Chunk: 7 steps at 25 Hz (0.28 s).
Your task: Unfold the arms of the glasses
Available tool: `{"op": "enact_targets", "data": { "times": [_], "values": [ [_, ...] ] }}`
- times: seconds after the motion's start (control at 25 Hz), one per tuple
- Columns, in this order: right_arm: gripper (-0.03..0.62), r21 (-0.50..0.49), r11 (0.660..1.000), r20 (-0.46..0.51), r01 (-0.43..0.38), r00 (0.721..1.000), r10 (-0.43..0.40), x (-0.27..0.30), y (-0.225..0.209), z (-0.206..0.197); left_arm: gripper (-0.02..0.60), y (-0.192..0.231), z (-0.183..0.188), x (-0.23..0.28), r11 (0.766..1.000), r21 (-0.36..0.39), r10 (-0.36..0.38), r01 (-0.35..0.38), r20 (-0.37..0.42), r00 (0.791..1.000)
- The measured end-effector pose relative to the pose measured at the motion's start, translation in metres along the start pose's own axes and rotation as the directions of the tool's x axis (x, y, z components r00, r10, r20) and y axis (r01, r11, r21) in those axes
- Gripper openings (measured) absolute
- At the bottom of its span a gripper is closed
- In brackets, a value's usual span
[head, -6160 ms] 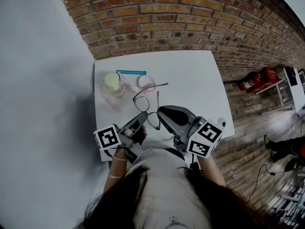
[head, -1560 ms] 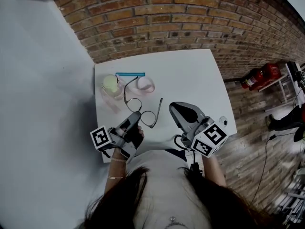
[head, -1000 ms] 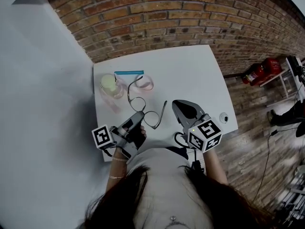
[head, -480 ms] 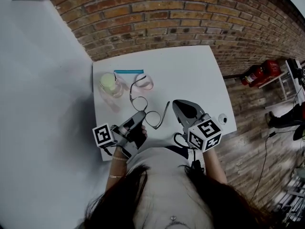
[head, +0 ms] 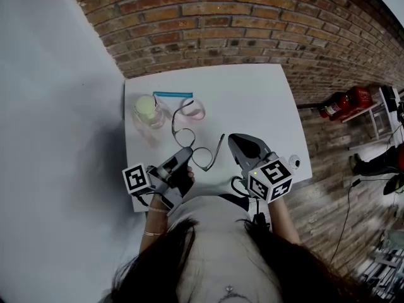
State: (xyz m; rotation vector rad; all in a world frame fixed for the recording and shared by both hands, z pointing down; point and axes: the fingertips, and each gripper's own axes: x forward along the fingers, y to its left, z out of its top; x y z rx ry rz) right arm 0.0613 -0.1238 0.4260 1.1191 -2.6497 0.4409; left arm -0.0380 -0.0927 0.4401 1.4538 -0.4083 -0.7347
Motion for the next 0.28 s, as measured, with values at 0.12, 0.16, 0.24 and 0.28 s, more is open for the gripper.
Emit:
{"op": "enact_targets", "data": {
  "times": [0.12, 0.16, 0.24, 0.28],
  "values": [
    [0.005, 0.000, 1.000, 0.000, 0.003, 1.000, -0.003, 0.0001, 0.0001, -0.0005, 0.023, 0.0002, 0.0006, 0.0002, 1.000, -0.005, -0.005, 0.005, -0.002, 1.000],
    [0.005, 0.000, 1.000, 0.000, 0.004, 1.000, -0.004, -0.0002, 0.0001, -0.0008, 0.023, 0.0004, 0.0005, 0.0002, 1.000, -0.006, -0.005, 0.005, -0.002, 1.000],
    [0.005, 0.001, 1.000, -0.002, 0.007, 1.000, -0.007, -0.0011, 0.0002, -0.0015, 0.023, 0.0007, -0.0001, 0.0000, 1.000, -0.008, -0.003, 0.003, -0.003, 1.000],
    [0.005, 0.002, 1.000, -0.003, 0.008, 1.000, -0.008, -0.0016, 0.0002, -0.0019, 0.023, 0.0007, -0.0005, -0.0001, 1.000, -0.009, -0.001, 0.001, -0.004, 1.000]
  ]
}}
